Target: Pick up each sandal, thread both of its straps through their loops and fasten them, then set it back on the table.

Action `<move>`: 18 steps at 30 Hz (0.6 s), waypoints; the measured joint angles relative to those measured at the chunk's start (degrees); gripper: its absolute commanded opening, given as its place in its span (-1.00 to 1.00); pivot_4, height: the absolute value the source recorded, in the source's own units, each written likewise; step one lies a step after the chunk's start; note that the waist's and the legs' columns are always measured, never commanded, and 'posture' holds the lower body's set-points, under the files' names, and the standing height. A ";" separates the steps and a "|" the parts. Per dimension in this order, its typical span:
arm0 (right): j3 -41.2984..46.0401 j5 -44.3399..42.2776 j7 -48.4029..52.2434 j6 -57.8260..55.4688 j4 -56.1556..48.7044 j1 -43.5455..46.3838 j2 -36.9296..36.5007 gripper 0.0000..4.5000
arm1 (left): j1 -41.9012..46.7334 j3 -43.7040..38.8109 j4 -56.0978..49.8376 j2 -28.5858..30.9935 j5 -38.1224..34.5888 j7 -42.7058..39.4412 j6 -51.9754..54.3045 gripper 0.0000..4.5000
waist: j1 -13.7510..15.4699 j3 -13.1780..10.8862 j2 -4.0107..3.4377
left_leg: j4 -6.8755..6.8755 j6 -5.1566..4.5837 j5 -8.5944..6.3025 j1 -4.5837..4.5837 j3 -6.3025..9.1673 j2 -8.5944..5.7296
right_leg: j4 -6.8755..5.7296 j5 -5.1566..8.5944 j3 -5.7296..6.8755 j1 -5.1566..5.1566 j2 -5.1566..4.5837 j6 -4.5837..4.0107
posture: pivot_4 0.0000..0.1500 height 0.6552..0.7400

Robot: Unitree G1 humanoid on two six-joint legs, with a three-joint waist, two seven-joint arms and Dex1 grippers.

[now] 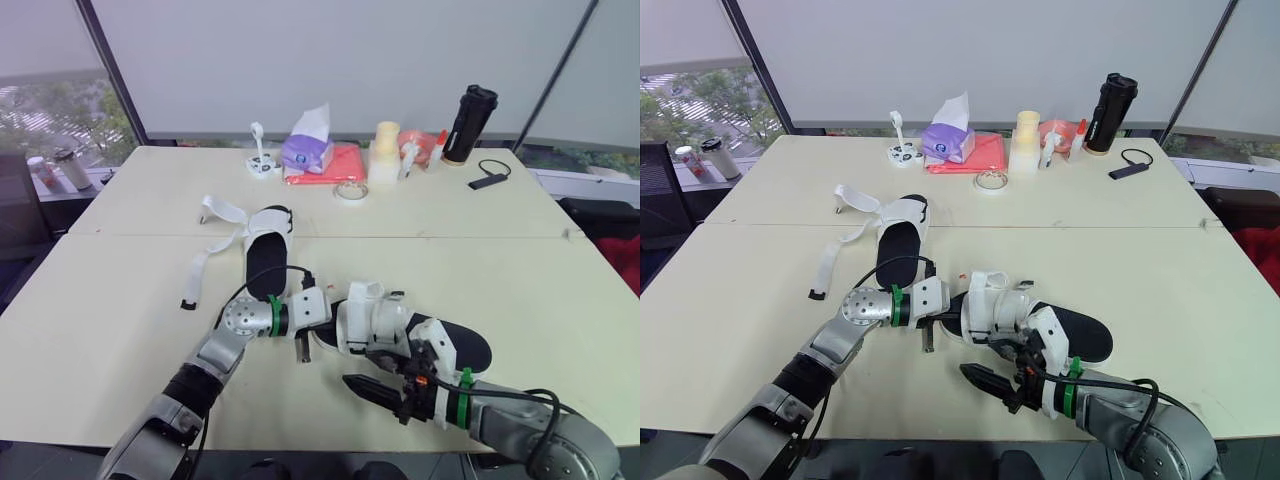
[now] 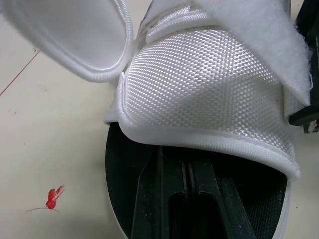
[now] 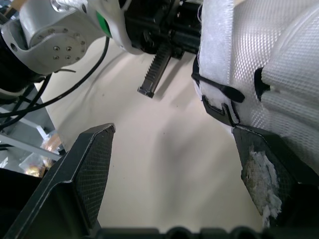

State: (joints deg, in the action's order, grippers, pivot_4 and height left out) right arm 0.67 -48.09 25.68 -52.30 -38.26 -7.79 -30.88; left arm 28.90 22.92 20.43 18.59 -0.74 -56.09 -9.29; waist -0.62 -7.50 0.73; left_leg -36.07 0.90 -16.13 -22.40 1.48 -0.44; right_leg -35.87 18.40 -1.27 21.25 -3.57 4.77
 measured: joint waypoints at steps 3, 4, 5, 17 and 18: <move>0.41 -0.77 -1.02 -0.43 -0.21 0.00 0.00 0.77 | 0.00 0.00 0.00 -0.03 0.00 0.02 0.00 -1.00 | -0.01 0.00 0.00 | 0.00 0.00 0.00 0.00 0.00 0.00 | 0.00 0.00 0.00 0.01 0.00 0.00 | 1.00 1.00; 0.45 -1.10 -1.42 -0.61 -0.36 0.00 0.01 0.77 | 0.00 0.00 0.00 -0.03 0.00 0.02 0.00 -1.00 | -0.01 0.00 0.00 | 0.00 0.00 0.00 0.00 0.00 0.00 | -0.01 0.00 0.00 0.01 0.00 0.00 | 1.00 1.00; 0.59 -1.66 -1.99 -0.86 -0.51 0.00 0.03 0.77 | 0.00 0.00 0.00 -0.06 0.00 0.02 0.00 -1.00 | 0.00 0.00 0.00 | 0.00 0.00 0.00 0.00 0.00 0.00 | -0.01 0.00 0.00 0.01 0.00 0.00 | 1.00 1.00; 5.18 -4.74 -3.89 -1.15 -3.81 -1.78 -1.82 0.77 | 0.02 0.02 0.01 -0.08 0.00 -0.15 0.00 -1.00 | 0.00 0.03 -0.01 | 0.01 0.00 0.00 0.00 0.00 0.00 | 0.00 0.00 0.01 0.00 0.00 0.01 | 1.00 1.00; 5.18 -4.95 -4.06 -1.15 -3.81 -1.78 -1.76 0.77 | 0.06 0.02 0.03 -0.08 0.00 -0.17 0.00 -1.00 | 0.00 0.03 -0.01 | 0.01 0.00 0.00 0.00 0.00 0.00 | 0.00 0.00 0.01 0.00 0.00 0.01 | 1.00 1.00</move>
State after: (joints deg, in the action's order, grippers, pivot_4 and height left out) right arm 5.85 -53.04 21.62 -53.45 -42.07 -9.57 -32.63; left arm 28.96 22.94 20.46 18.51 -0.74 -56.27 -9.29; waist -0.63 -7.48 0.72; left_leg -36.07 0.90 -16.13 -22.40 1.48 -0.44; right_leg -35.88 18.40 -1.26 21.25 -3.57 4.77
